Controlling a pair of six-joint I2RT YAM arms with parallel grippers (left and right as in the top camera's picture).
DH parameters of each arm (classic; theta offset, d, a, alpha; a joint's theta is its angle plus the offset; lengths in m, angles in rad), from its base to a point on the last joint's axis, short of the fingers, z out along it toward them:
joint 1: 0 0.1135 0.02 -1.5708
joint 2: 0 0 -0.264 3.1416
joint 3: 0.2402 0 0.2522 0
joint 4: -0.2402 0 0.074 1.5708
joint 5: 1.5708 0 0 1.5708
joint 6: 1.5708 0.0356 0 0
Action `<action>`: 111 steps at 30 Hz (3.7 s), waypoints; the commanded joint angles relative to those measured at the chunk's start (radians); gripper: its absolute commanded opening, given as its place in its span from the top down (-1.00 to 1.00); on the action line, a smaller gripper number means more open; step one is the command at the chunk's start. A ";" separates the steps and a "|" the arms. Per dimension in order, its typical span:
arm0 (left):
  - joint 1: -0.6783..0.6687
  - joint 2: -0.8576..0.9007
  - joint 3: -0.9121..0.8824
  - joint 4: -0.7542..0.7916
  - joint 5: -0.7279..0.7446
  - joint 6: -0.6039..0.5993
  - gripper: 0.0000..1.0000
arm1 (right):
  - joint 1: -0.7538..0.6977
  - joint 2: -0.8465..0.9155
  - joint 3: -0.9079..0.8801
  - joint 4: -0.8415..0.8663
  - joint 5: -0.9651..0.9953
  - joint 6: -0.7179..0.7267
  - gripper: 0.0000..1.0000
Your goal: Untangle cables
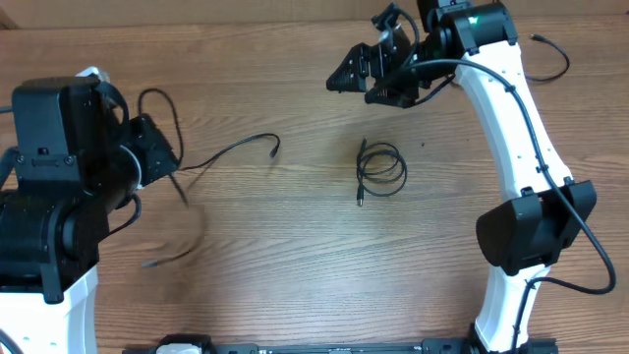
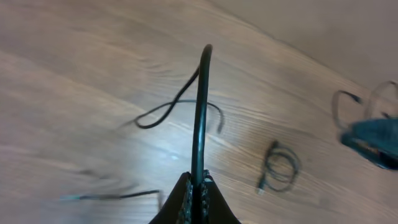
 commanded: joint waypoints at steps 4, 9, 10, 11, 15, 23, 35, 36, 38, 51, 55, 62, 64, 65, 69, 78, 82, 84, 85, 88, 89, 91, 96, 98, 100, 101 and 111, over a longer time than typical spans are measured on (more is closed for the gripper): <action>0.003 0.048 0.020 0.045 0.165 0.061 0.91 | 0.108 -0.008 0.000 0.014 -0.198 -0.149 -1.00; 0.003 0.110 0.020 0.077 0.161 0.036 0.92 | 0.140 -0.008 0.000 0.042 -0.272 -0.149 -1.00; 0.003 0.124 0.020 0.083 0.161 0.033 0.92 | 0.141 -0.008 0.001 0.045 -0.276 -0.150 -1.00; 0.003 0.137 0.020 0.087 0.162 0.028 0.92 | 0.142 -0.008 0.001 0.045 -0.277 -0.150 -1.00; 0.003 0.187 0.020 0.094 0.162 -0.063 0.92 | 0.146 -0.008 0.000 0.013 -0.357 -0.260 -0.87; 0.003 0.267 0.020 0.118 0.233 -0.163 0.92 | 0.195 -0.008 0.000 0.027 -0.360 -0.306 -0.64; -0.009 0.274 0.020 0.155 0.439 -0.270 0.92 | 0.314 -0.008 0.001 0.084 -0.172 -0.297 -0.57; -0.013 0.274 0.020 0.151 0.457 -0.285 0.92 | 0.325 -0.008 0.001 0.095 -0.157 -0.293 -0.56; -0.023 0.274 0.020 0.147 0.470 -0.288 0.91 | 0.342 -0.008 0.001 0.114 -0.121 -0.267 -0.56; -0.043 0.274 0.020 0.084 0.365 -0.258 0.92 | 0.378 -0.008 0.002 0.168 -0.024 -0.190 -0.26; -0.043 0.274 0.020 0.080 0.337 -0.200 0.92 | 0.366 -0.008 0.003 0.188 -0.027 -0.145 -0.06; -0.043 0.274 0.019 0.055 0.262 -0.201 0.91 | 0.363 -0.008 0.003 0.195 -0.029 -0.139 -0.03; -0.043 0.274 0.019 0.054 0.262 -0.201 0.91 | 0.363 -0.009 0.003 0.196 -0.032 -0.139 -0.01; -0.043 0.274 0.019 0.054 0.262 -0.201 0.92 | 0.363 -0.009 0.003 0.197 -0.032 -0.139 0.03; -0.043 0.274 0.019 0.051 0.263 -0.201 0.91 | 0.363 -0.009 0.003 0.202 -0.031 -0.126 0.22; -0.049 0.274 0.019 0.050 0.266 -0.201 0.92 | 0.363 -0.010 0.003 0.209 -0.032 -0.113 0.65; -0.050 0.274 0.019 0.046 0.266 -0.200 0.91 | 0.363 -0.014 0.003 0.212 -0.029 -0.098 0.93; -0.050 0.274 0.019 0.039 0.266 -0.200 0.57 | 0.361 -0.023 0.003 0.223 -0.010 -0.059 0.93; -0.050 0.274 0.019 0.037 0.266 -0.200 0.47 | 0.359 -0.027 0.003 0.229 0.003 -0.046 0.93; -0.050 0.274 0.019 0.029 0.266 -0.199 0.18 | 0.351 -0.056 0.003 0.252 0.078 0.011 0.93; -0.050 0.274 0.019 0.028 0.266 -0.192 -0.04 | 0.347 -0.066 0.003 0.259 0.104 0.033 0.93; -0.050 0.274 0.019 0.026 0.266 -0.174 -0.58 | 0.333 -0.095 0.003 0.278 0.158 0.089 0.93; -0.050 0.274 0.019 0.019 0.266 -0.166 -1.00 | 0.271 -0.177 0.003 0.336 0.181 0.131 0.93; -0.050 0.274 0.019 0.015 0.266 -0.166 -1.00 | 0.238 -0.211 0.003 0.359 0.182 0.140 0.93; -0.050 0.274 0.019 0.012 0.265 -0.165 -1.00 | 0.195 -0.246 0.003 0.399 0.182 0.179 0.93; -0.050 0.274 0.019 0.012 0.265 -0.163 -0.99 | 0.172 -0.261 0.003 0.426 0.182 0.201 0.93; -0.050 0.274 0.019 0.001 0.264 -0.132 -1.00 | -0.175 -0.392 0.003 0.635 0.182 0.301 0.93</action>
